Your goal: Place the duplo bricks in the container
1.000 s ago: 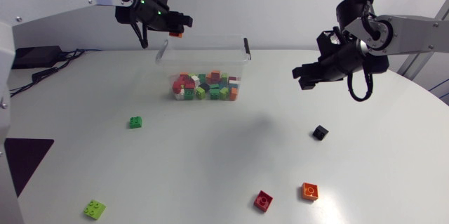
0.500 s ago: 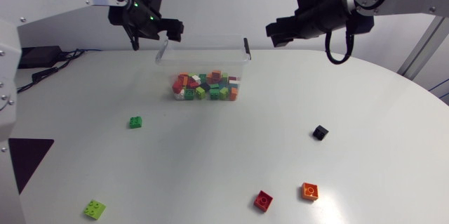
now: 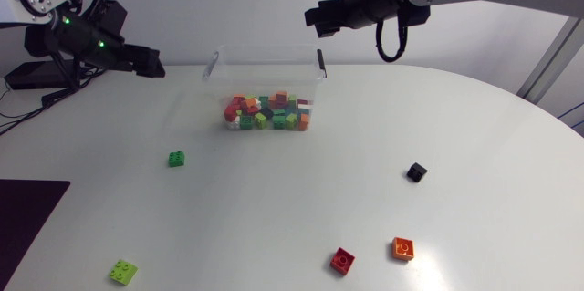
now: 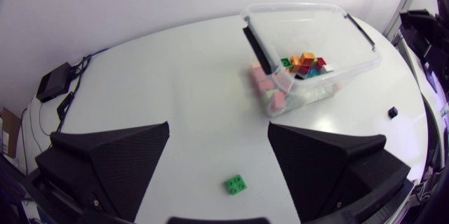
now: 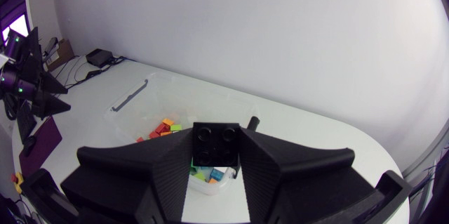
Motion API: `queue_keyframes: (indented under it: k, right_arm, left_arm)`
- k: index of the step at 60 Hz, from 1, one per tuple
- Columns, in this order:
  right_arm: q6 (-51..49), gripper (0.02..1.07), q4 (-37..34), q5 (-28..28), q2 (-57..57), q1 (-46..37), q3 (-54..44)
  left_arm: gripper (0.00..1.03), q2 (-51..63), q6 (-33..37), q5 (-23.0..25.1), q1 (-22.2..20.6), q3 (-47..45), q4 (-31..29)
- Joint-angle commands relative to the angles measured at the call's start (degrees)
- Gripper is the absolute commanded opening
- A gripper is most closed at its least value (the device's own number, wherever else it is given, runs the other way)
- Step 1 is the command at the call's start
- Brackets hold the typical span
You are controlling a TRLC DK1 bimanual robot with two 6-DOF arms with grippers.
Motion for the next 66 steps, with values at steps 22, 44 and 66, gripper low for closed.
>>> queue_keyframes:
  k: [22,44,66]
  right_arm:
    - [0.0,0.32,2.7,0.3,11.5,2.2,11.3]
    - [-1.0,1.02,2.6,2.5,14.5,1.8,12.7]
    - [-3.0,1.02,6.5,0.8,-4.7,1.4,-9.8]
  left_arm:
    - [0.98,-1.5,19.2,4.8,4.1,-13.6,2.9]
    - [0.96,4.4,41.3,4.7,1.5,-14.7,3.7]
    - [0.93,15.4,55.3,-0.2,0.5,-0.7,-11.8]
